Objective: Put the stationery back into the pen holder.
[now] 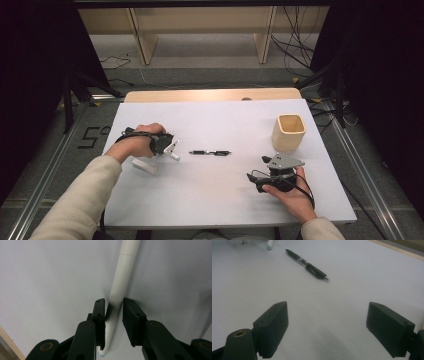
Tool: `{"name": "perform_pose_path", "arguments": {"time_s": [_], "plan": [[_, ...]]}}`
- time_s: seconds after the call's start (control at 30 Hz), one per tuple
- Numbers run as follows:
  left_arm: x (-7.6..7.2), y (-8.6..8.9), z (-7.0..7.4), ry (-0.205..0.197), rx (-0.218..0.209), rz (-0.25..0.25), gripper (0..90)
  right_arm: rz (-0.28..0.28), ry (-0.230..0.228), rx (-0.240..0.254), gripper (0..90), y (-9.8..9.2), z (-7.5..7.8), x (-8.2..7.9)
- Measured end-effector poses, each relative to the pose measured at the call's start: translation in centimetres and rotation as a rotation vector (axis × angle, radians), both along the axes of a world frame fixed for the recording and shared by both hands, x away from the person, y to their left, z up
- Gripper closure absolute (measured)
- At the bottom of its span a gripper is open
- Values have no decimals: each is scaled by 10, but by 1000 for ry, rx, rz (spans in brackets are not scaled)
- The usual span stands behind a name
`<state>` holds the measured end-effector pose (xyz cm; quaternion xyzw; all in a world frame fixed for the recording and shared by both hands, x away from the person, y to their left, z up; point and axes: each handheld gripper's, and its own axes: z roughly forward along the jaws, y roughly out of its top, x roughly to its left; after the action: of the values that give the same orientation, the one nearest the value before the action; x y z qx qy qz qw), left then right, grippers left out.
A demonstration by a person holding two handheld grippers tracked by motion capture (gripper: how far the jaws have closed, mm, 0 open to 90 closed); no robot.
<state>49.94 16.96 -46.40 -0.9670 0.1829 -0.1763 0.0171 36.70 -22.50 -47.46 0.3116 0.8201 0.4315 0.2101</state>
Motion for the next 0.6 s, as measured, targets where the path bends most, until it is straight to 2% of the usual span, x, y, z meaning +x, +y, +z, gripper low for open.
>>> {"name": "perform_pose_path", "arguments": {"time_s": [0.3, 0.6], "plan": [[2, -5, 1, 10, 51, -36, 732, 2, 0, 1, 187, 0, 0, 0], [3, -7, 0, 31, 68, -45, 747, 4, 2, 1, 187, 0, 0, 0]]}}
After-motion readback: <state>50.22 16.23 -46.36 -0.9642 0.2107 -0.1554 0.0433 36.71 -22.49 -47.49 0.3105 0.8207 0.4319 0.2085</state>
